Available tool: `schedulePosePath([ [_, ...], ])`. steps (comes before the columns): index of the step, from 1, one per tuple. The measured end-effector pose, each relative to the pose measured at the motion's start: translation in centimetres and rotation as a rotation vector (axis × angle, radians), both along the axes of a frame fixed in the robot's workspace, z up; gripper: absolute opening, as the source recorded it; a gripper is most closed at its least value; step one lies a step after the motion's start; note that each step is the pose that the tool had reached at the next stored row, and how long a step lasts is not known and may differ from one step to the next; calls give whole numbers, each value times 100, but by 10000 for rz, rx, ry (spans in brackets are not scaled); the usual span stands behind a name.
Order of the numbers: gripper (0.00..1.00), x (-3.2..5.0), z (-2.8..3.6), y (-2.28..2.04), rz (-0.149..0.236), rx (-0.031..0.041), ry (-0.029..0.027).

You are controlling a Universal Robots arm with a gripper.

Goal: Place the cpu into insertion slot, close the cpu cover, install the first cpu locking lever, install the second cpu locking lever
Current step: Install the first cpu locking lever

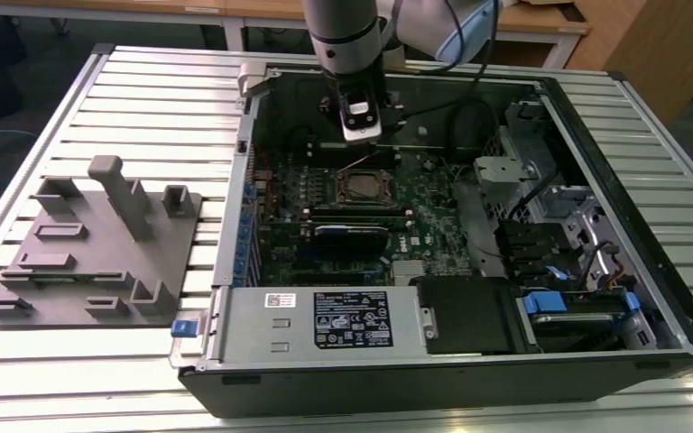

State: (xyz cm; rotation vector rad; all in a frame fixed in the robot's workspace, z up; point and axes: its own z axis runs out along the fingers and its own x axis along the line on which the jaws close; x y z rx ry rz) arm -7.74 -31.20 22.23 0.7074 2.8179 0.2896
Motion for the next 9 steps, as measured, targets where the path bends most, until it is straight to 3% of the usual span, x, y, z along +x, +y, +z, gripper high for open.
schedulePosePath([
  [9,11,0,-37,0,-196,3,-2],
])
